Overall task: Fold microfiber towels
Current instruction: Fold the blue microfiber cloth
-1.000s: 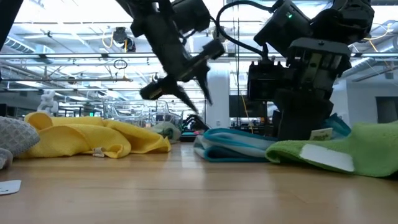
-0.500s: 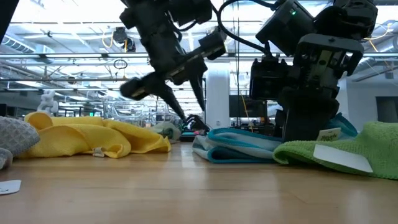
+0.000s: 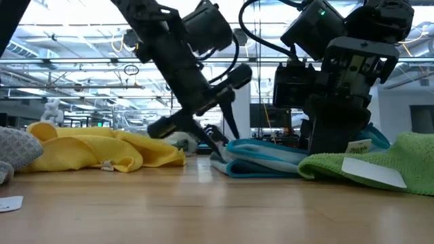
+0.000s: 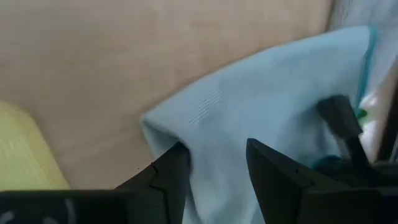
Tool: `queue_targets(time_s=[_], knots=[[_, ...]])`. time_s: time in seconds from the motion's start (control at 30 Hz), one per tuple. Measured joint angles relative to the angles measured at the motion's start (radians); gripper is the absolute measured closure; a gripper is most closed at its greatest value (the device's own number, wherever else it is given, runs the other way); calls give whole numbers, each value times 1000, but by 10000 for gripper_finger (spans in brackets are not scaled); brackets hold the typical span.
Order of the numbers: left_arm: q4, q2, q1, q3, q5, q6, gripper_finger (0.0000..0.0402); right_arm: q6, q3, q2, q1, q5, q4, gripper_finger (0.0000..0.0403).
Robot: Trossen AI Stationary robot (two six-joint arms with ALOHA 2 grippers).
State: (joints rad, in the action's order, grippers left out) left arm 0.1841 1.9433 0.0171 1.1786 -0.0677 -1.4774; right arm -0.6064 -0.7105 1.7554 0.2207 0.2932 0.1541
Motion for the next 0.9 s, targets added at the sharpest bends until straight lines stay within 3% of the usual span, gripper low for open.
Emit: queue_targets(time_s=[0.2,0.47,0.9], knots=[[-36,19,-20,-1,-6,38,255,0,0,0,0,-1,-2,402],[7,21,-29,-2,52,106,388,5,0,0,0,-3,-1,402],[42,-12,-41,-1,109,88,397,17,0,-13,4,-8,7,402]])
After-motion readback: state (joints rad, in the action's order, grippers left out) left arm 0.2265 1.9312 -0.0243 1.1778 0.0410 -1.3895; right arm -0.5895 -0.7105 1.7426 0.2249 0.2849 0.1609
